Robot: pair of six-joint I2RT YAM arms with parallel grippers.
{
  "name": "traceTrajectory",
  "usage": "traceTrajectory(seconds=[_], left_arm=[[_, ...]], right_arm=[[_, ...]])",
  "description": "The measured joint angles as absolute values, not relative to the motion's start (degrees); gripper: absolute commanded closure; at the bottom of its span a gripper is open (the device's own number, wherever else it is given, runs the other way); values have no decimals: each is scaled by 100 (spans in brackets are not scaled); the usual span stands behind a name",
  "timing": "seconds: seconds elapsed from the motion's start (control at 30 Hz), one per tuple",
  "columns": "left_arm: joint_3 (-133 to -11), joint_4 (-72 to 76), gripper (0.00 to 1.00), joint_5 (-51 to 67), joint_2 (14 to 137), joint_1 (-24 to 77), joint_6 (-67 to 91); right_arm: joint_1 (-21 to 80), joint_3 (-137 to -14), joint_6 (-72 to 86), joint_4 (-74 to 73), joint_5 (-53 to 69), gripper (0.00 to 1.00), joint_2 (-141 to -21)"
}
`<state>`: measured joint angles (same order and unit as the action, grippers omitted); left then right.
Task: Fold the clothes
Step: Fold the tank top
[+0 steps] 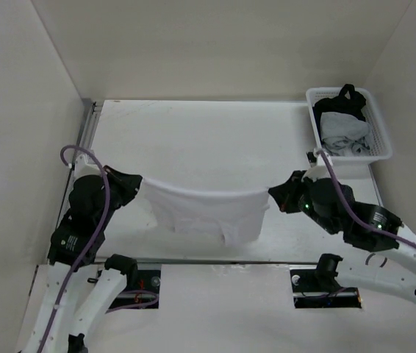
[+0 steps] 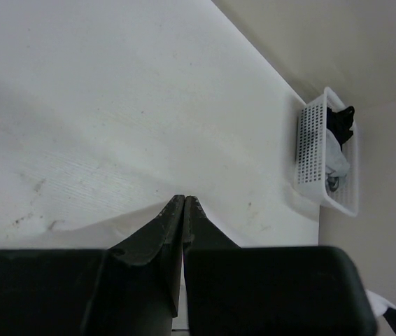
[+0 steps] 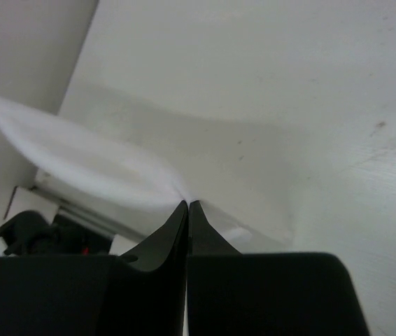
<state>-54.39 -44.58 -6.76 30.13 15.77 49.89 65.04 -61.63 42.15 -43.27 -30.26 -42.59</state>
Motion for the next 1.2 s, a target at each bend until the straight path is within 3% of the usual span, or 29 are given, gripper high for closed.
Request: traceTrajectory(seconds=[0.13, 0.3, 0.63, 0.9, 1.03, 1.2], left_arm=[[-5435, -3815, 100, -676, 3645, 1597, 4965], [-5642, -3487, 100, -744, 3966, 1835, 4825], [-6440, -3675, 100, -1192, 2644, 2060, 4685], [-6790, -4042, 100, -1087, 2515, 1785, 4685], [-6563, -4077, 100, -897, 2519, 1664, 4716], [-5363, -3723, 100, -681, 2689, 1673, 4954]], right_arm=[[5356, -5999, 3780, -3935, -2484, 100, -4648], [5468, -6058, 3350, -3671, -2270, 100, -4722], [7961, -6737, 3286, -3719, -3564, 100, -4246], [9564, -7441, 3347, -3896, -4842, 100, -4438], [8917, -7238, 3481, -3839, -4609, 100, -4458], [6490, -5857, 3621, -3312, -3011, 100, -4366]])
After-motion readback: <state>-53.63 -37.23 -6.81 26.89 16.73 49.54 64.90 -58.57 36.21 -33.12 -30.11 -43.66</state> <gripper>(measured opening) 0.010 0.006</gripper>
